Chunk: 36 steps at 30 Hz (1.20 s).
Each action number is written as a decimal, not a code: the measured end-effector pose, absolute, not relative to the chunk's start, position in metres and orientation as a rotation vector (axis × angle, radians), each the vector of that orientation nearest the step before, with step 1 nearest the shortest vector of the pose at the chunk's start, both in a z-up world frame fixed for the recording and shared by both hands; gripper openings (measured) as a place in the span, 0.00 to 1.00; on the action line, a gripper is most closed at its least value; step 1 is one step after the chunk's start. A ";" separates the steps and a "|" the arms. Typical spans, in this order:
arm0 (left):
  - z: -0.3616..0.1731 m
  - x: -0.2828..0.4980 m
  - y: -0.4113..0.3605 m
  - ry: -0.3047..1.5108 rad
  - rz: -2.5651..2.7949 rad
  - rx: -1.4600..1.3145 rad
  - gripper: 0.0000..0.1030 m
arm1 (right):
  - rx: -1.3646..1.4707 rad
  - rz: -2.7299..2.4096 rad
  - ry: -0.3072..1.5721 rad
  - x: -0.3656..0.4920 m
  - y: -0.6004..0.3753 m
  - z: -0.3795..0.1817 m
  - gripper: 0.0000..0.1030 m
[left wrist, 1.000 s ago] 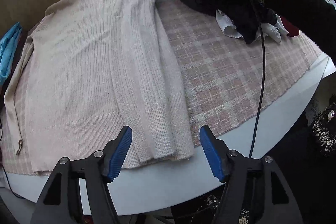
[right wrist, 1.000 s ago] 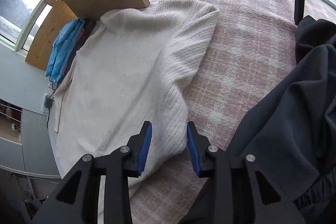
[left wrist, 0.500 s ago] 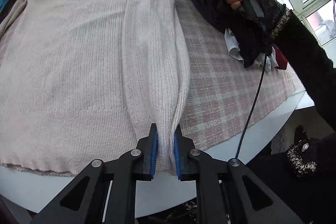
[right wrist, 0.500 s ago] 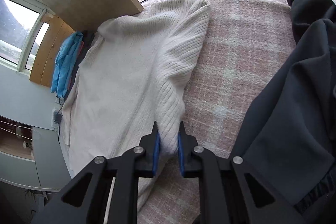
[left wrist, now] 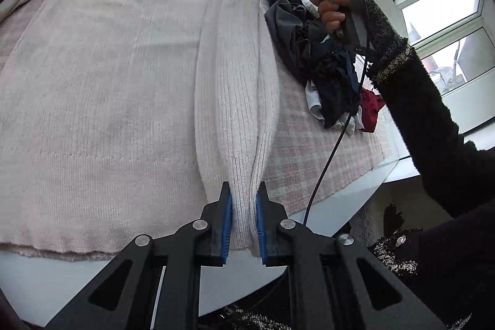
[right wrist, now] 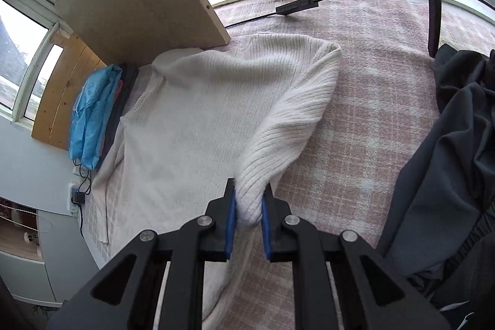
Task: Fold clothes
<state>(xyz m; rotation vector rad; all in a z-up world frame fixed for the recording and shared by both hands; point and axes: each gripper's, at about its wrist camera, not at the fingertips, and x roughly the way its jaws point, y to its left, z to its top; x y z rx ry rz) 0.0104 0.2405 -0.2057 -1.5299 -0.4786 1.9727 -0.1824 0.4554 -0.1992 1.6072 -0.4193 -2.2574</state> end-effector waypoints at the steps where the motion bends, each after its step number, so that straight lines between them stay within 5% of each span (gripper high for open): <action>1: -0.213 0.009 0.227 -0.516 1.985 -1.549 0.12 | 1.611 -2.262 -0.376 -0.186 0.440 -0.197 0.13; 4: -0.236 0.005 0.204 -0.561 2.018 -1.617 0.14 | 1.624 -2.204 -0.231 -0.202 0.384 -0.204 0.15; 8: -0.242 0.005 0.198 -0.478 1.986 -1.661 0.24 | 1.722 -2.144 -0.024 -0.219 0.321 -0.218 0.29; 10: -0.236 0.006 0.197 -0.387 2.004 -1.666 0.33 | 1.719 -2.160 -0.067 -0.215 0.326 -0.210 0.30; 14: -0.223 0.010 0.181 -0.372 2.027 -1.636 0.33 | 1.567 -2.296 -0.359 -0.188 0.388 -0.184 0.30; 24: -0.218 -0.042 0.222 -0.203 1.898 -1.474 0.36 | 1.559 -2.373 -0.218 -0.111 0.373 -0.221 0.30; 29: -0.236 -0.062 0.208 -0.139 1.887 -1.588 0.34 | 1.658 -2.318 0.033 -0.101 0.329 -0.247 0.30; 33: -0.210 -0.065 0.151 -0.166 2.003 -1.545 0.42 | 1.594 -2.401 -0.084 -0.075 0.359 -0.207 0.31; 36: -0.210 -0.061 0.115 -0.167 2.078 -1.580 0.44 | 1.629 -2.448 -0.202 -0.043 0.387 -0.195 0.40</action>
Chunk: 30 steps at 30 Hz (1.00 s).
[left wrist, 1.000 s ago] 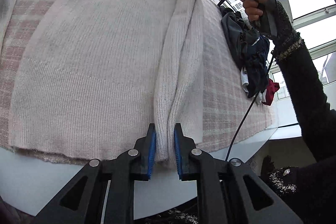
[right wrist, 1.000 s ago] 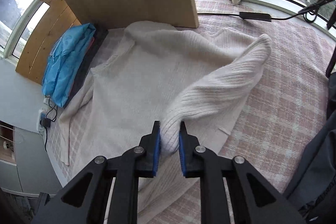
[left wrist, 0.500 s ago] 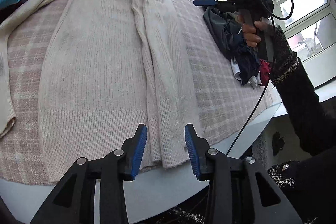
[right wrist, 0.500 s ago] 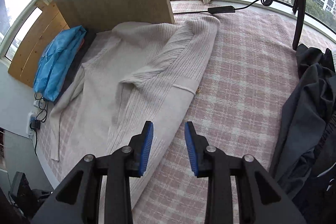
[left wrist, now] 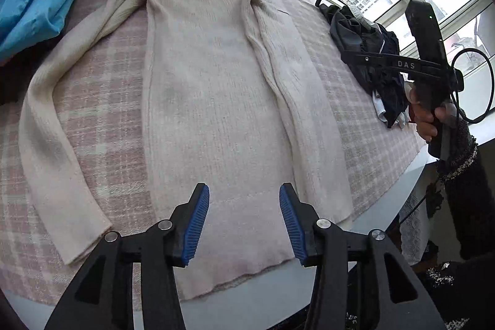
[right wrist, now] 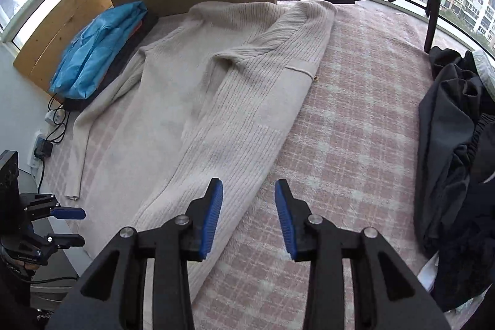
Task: Fold clothes
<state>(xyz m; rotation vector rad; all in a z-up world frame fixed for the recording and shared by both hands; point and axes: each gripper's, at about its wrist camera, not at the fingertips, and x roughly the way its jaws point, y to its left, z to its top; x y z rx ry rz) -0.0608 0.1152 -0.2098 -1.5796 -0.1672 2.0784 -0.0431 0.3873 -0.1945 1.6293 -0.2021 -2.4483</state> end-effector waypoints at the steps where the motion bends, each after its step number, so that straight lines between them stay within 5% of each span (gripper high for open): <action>1: -0.214 -0.058 0.107 -0.167 2.082 -1.601 0.44 | 1.650 -2.425 -0.267 -0.029 0.390 -0.200 0.40; 9: -0.244 -0.049 0.096 -0.099 2.093 -1.684 0.46 | 1.759 -2.253 -0.361 0.052 0.334 -0.255 0.42; 13: -0.244 -0.043 0.108 -0.030 2.082 -1.644 0.37 | 1.714 -2.288 -0.278 0.062 0.312 -0.254 0.48; 14: -0.244 -0.041 0.110 -0.008 2.082 -1.636 0.26 | 1.694 -2.299 -0.233 0.064 0.307 -0.253 0.45; 17: -0.245 -0.039 0.112 0.022 2.073 -1.622 0.08 | 1.652 -2.292 -0.169 0.068 0.301 -0.249 0.14; 19: -0.240 -0.041 0.110 -0.006 2.056 -1.618 0.07 | 1.679 -2.282 -0.161 0.068 0.310 -0.238 0.06; 30: -0.232 -0.033 0.094 -0.016 2.086 -1.625 0.07 | 1.820 -2.389 -0.020 0.067 0.327 -0.215 0.18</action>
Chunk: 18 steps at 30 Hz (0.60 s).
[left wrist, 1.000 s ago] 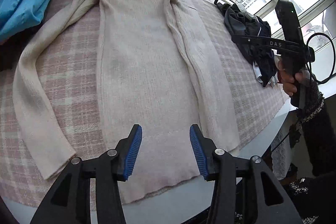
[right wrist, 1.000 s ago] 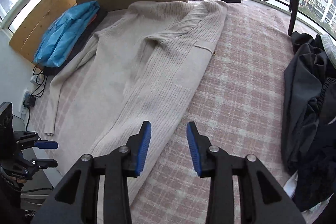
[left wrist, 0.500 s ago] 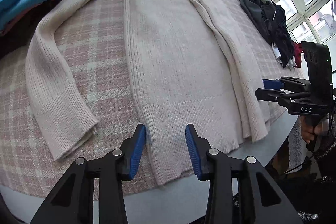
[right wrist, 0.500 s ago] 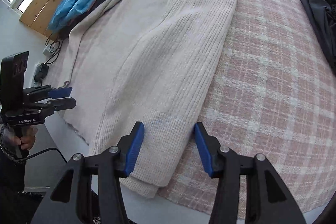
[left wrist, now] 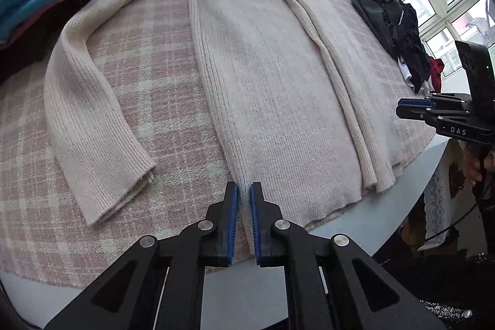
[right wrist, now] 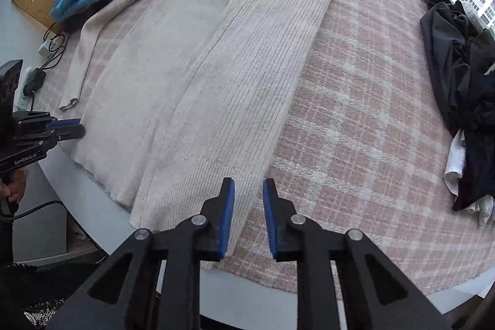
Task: Fold clothes
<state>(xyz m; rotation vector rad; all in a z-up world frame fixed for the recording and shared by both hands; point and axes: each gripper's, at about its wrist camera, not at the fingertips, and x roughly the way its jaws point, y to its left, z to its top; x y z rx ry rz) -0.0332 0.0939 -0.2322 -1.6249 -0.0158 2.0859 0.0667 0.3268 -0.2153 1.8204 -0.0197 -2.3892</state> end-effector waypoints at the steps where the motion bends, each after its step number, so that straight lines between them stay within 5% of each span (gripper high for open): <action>1: -0.228 -0.032 0.092 -0.012 2.096 -1.619 0.07 | 1.771 -2.432 -0.033 0.070 0.330 -0.207 0.18; 6: -0.201 -0.038 0.070 -0.074 2.141 -1.567 0.16 | 1.704 -2.291 -0.169 0.059 0.306 -0.223 0.19; 10: -0.181 -0.050 0.046 -0.086 2.260 -1.547 0.19 | 1.764 -2.235 -0.025 0.056 0.277 -0.238 0.18; 16: -0.171 -0.064 -0.008 -0.072 2.405 -1.586 0.34 | 1.506 -2.362 -0.137 0.034 0.302 -0.125 0.21; 18: -0.175 -0.068 -0.018 -0.085 2.411 -1.608 0.34 | 1.381 -2.401 -0.185 0.016 0.307 -0.085 0.36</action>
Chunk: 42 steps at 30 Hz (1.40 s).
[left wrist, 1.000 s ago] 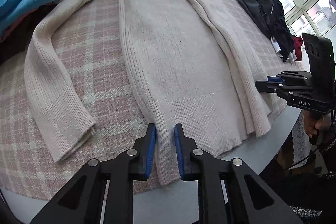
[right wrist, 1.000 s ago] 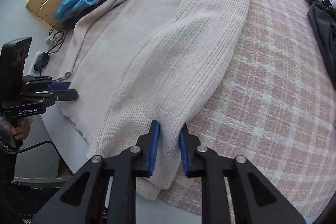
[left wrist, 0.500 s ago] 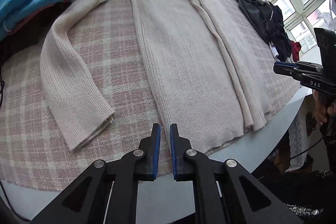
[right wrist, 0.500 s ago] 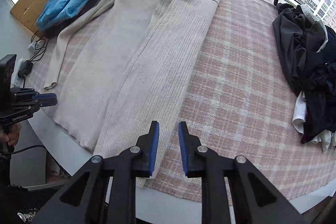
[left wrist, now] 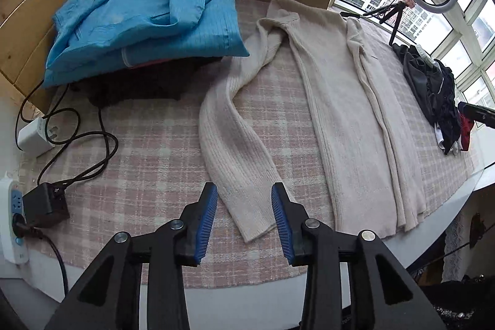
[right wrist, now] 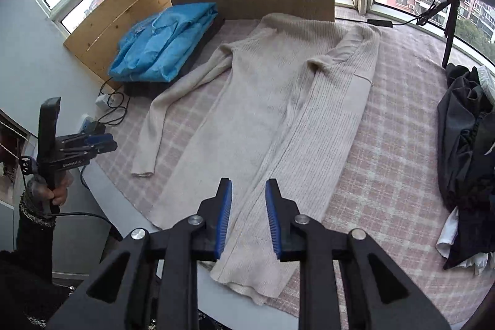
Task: Fold clothes
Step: 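Grasp the sleeve cuff with the left tool and lay it along the body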
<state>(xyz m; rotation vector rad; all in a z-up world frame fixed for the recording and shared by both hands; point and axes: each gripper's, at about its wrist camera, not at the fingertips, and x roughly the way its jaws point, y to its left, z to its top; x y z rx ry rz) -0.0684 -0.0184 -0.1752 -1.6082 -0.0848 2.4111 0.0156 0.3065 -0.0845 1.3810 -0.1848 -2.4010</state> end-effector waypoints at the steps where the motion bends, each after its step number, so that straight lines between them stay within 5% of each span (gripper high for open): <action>1: -0.178 -0.072 -0.021 -0.090 2.410 -1.620 0.34 | 1.317 -2.418 -0.208 0.007 0.309 -0.064 0.40; 6: -0.189 -0.078 -0.022 -0.141 2.406 -1.644 0.34 | 0.923 -2.526 -0.166 -0.033 0.301 0.008 0.65; 10: -0.193 -0.083 -0.007 -0.136 2.419 -1.631 0.36 | 0.906 -2.571 0.098 -0.078 0.279 0.009 0.65; 18: -0.205 -0.115 0.012 -0.172 2.488 -1.668 0.46 | 1.226 -2.467 0.114 -0.209 0.257 -0.080 0.65; 20: -0.213 -0.124 0.021 -0.138 2.500 -1.699 0.47 | 1.302 -2.421 0.081 -0.242 0.258 -0.107 0.59; 21: -0.217 -0.129 0.025 -0.135 2.497 -1.718 0.47 | 1.342 -2.370 0.033 -0.257 0.257 -0.120 0.44; 23: -0.226 -0.136 0.027 -0.155 2.493 -1.753 0.47 | 1.411 -2.251 -0.046 -0.280 0.248 -0.146 0.30; 31: -0.247 -0.142 0.037 -0.003 2.523 -1.824 0.47 | 1.514 -2.051 0.210 -0.325 0.162 -0.208 0.32; 33: -0.247 -0.141 0.036 0.002 2.520 -1.812 0.45 | 1.582 -1.989 0.260 -0.332 0.148 -0.222 0.32; 38: -0.242 -0.140 0.012 -0.161 2.476 -1.813 0.13 | 1.440 -1.897 0.535 -0.297 0.114 -0.226 0.36; 39: -0.241 -0.139 0.007 -0.175 2.473 -1.818 0.11 | 1.405 -1.912 0.602 -0.291 0.109 -0.228 0.44; 42: -0.236 -0.137 -0.002 -0.162 2.485 -1.827 0.09 | 1.362 -1.935 0.760 -0.282 0.097 -0.242 0.45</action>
